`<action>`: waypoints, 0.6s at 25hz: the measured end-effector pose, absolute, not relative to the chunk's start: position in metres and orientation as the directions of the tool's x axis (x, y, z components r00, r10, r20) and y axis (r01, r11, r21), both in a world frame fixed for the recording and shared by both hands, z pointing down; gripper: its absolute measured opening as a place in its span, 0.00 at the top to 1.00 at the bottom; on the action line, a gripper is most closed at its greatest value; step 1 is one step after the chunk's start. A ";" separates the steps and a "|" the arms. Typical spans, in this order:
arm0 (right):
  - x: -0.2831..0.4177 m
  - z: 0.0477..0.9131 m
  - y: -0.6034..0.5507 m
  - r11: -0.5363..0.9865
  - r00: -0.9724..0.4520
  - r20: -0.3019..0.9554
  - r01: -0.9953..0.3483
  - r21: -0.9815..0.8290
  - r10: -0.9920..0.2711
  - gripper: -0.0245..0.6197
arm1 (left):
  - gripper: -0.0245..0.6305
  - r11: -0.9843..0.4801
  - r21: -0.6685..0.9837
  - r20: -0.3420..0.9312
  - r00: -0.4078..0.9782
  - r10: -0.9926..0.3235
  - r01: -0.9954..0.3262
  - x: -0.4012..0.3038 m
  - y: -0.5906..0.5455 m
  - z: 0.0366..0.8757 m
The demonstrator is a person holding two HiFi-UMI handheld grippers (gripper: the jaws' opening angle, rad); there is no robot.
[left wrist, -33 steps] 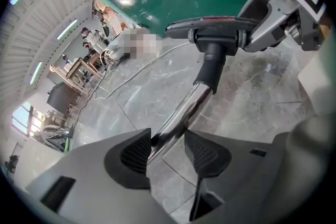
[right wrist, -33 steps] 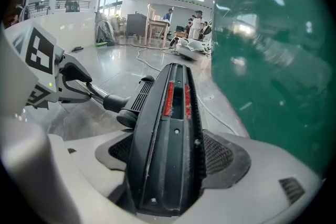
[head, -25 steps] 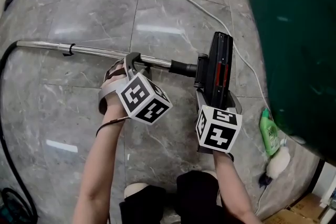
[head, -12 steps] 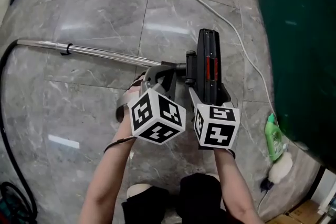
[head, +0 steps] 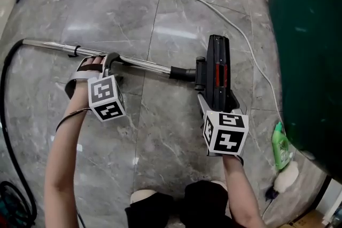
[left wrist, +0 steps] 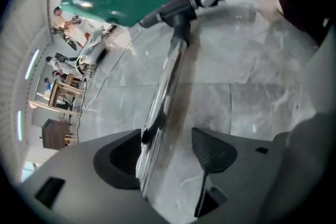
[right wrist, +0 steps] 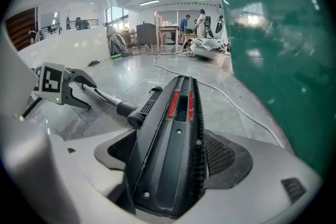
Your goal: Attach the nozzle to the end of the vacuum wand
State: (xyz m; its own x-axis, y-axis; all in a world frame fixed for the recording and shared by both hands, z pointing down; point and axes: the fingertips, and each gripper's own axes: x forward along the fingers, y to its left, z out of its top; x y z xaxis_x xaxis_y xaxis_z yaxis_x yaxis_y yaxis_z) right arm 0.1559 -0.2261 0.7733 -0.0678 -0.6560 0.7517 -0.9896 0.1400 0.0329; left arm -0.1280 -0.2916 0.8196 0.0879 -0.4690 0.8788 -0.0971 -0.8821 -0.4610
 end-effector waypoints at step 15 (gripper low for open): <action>0.159 0.774 -0.226 0.124 -0.076 0.759 -0.992 0.007 -0.647 0.34 | 0.75 -0.863 -0.504 0.862 0.047 -0.505 -0.042 -0.121 -0.312 0.818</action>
